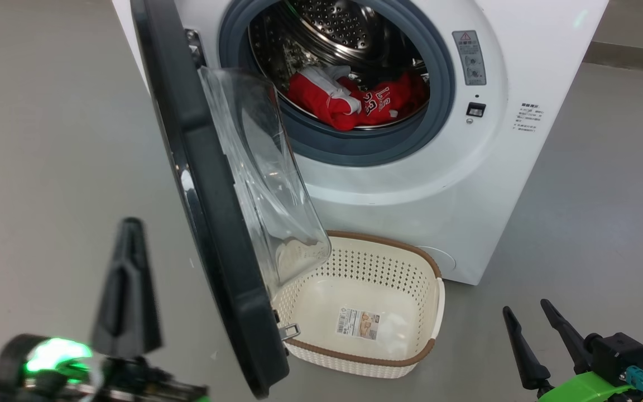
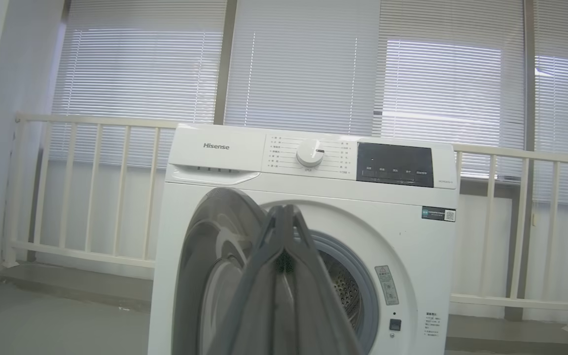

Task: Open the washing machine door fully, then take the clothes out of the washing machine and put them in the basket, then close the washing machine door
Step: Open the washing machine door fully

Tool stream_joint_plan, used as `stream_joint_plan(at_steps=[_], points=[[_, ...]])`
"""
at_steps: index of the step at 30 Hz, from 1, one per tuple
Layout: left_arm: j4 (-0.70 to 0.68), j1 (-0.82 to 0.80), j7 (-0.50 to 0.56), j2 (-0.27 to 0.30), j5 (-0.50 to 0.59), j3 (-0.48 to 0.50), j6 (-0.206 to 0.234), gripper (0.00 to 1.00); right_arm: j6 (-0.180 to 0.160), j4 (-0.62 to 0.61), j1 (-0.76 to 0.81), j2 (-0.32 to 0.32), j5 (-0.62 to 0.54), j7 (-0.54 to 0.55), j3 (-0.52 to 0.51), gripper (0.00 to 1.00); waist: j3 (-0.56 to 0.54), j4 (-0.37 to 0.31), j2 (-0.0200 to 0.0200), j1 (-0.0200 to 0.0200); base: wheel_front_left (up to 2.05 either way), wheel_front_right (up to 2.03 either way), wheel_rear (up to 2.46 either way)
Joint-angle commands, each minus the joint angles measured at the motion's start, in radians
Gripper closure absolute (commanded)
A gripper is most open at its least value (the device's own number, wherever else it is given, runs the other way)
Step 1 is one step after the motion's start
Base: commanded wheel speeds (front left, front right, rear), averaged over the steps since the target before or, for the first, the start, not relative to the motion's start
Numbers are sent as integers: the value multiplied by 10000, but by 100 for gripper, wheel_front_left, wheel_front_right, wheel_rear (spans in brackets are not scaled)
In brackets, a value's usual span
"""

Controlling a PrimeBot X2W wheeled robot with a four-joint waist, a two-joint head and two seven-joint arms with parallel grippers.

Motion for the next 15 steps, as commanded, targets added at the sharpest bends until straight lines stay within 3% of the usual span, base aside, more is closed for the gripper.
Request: stream_joint_plan(at_steps=[1, 5, 6, 8, 15], points=[[-167, -297, -40, 81, -30, 447, 22, 100, 48, -258, -122, -114, -84, -93, 166, 0, 1, 0, 0, 0, 0, 0, 0], [-218, -50, -40, 81, 6, -1104, -176, 100, 48, -270, -119, -99, -91, -93, 181, 0, 2, -46, 0, 0, 0, 0, 0], [146, 73, -40, 81, -108, -1854, -250, 100, 48, -270, -127, -101, -91, -93, 192, 0, 17, -61, 0, 0, 0, 0, 0], [689, 188, -40, 81, -441, -2439, -247, 100, 48, -269, -147, -96, -91, -93, 210, 0, 39, -84, 0, 0, 0, 0, 0], [2600, 201, -40, 81, -1464, -3360, 17, 100, 48, -297, -238, -98, -102, -93, 302, 0, 145, -154, 0, 0, 0, 0, 0]])
